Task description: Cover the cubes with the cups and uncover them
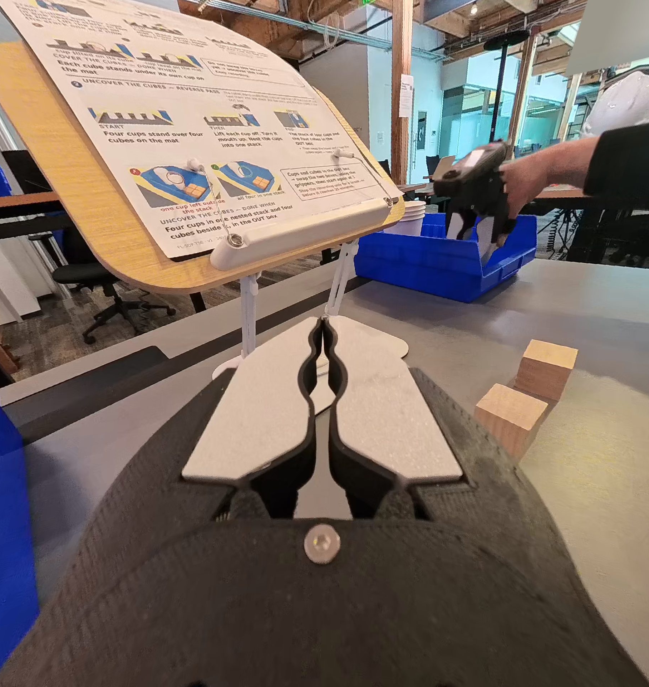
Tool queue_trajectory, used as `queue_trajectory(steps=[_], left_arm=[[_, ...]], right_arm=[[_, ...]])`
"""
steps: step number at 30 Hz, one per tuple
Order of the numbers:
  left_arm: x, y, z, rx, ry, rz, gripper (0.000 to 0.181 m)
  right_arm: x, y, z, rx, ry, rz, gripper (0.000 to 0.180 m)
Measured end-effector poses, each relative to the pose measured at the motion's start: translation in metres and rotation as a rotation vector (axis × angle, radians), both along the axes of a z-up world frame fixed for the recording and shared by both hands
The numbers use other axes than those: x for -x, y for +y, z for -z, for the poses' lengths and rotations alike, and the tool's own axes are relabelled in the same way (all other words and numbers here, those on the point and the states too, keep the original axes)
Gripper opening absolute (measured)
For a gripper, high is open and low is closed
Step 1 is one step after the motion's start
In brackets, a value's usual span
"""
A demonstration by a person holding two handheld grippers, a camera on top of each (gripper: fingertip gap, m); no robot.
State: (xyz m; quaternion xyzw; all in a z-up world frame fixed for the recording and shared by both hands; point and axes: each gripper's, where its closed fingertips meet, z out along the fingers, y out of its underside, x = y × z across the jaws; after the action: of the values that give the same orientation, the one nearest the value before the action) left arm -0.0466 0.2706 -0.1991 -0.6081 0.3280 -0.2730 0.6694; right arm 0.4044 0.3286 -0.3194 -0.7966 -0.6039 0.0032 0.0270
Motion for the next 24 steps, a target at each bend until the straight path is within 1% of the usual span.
queue_trajectory(steps=[3, 8, 9, 10, 13, 16, 18, 20, 22, 24], left_arm=[[0.0, 0.001, 0.001, 0.001, 0.003, -0.001, 0.0], [-0.001, 0.002, 0.004, 0.009, 0.013, -0.001, 0.0], [-0.001, 0.003, 0.005, 0.012, 0.016, -0.001, 0.0], [-0.001, 0.003, 0.006, 0.014, 0.018, -0.001, 0.0], [-0.002, 0.004, 0.009, 0.022, 0.023, -0.001, 0.0], [0.0, 0.006, 0.01, 0.025, 0.024, -0.009, 0.0], [0.002, 0.006, 0.009, 0.026, 0.015, -0.011, 0.0], [0.002, 0.006, 0.008, 0.026, 0.011, -0.009, 0.0], [0.001, 0.005, 0.007, 0.022, 0.015, -0.007, 0.0], [0.0, 0.004, 0.007, 0.019, 0.016, -0.004, 0.0]], right_arm=[[-0.001, -0.002, 0.01, 0.038, -0.002, -0.036, 0.045], [0.003, -0.005, 0.011, 0.058, 0.001, -0.057, 0.046], [0.005, -0.006, 0.009, 0.065, 0.014, -0.051, 0.049], [0.006, -0.005, 0.007, 0.058, 0.021, -0.039, 0.062], [0.0, -0.001, -0.01, -0.003, -0.001, -0.017, 0.067], [0.006, -0.003, -0.053, -0.135, 0.036, -0.002, 0.066], [0.031, -0.02, -0.084, -0.217, 0.081, -0.045, 0.064], [0.069, -0.049, -0.105, -0.257, 0.137, -0.132, 0.063], [0.115, -0.083, -0.11, -0.253, 0.204, -0.229, 0.062], [0.16, -0.113, -0.1, -0.225, 0.262, -0.311, 0.061]])
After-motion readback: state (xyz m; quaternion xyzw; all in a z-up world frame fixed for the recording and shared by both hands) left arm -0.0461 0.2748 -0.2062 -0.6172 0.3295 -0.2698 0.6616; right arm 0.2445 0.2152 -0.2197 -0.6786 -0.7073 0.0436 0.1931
